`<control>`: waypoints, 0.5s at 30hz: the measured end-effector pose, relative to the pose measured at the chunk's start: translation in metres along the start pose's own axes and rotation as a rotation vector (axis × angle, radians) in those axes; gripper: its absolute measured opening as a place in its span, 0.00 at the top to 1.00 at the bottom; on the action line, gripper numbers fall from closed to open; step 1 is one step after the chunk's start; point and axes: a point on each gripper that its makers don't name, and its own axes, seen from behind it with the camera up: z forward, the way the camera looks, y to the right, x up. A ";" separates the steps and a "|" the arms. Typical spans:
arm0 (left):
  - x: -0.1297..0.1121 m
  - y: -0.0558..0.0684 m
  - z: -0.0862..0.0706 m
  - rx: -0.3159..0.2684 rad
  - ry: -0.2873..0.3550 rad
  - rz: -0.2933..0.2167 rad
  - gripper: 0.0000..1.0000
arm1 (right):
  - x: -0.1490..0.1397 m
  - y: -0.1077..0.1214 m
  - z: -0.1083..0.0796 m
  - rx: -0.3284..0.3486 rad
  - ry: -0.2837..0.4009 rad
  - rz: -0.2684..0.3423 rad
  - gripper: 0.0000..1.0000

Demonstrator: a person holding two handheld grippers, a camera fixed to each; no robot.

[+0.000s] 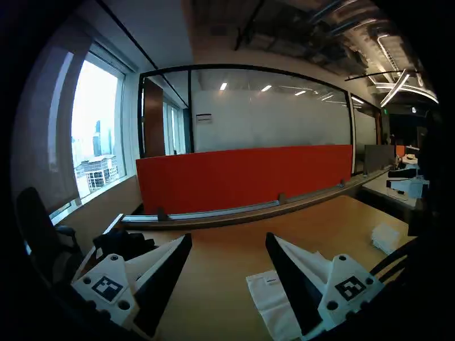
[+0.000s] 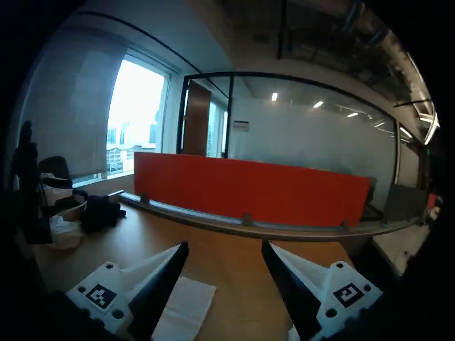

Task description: Fold towel

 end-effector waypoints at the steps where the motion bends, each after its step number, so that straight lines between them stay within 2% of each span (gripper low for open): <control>1: -0.002 0.003 0.000 -0.011 -0.009 0.003 0.04 | -0.002 -0.002 0.000 0.011 -0.007 -0.004 0.00; 8: -0.018 0.023 0.004 -0.078 -0.072 0.034 0.04 | -0.023 -0.016 -0.001 0.092 -0.067 -0.024 0.00; 15: -0.038 0.044 0.008 -0.149 -0.133 0.058 0.04 | -0.041 -0.020 -0.001 0.146 -0.124 -0.039 0.00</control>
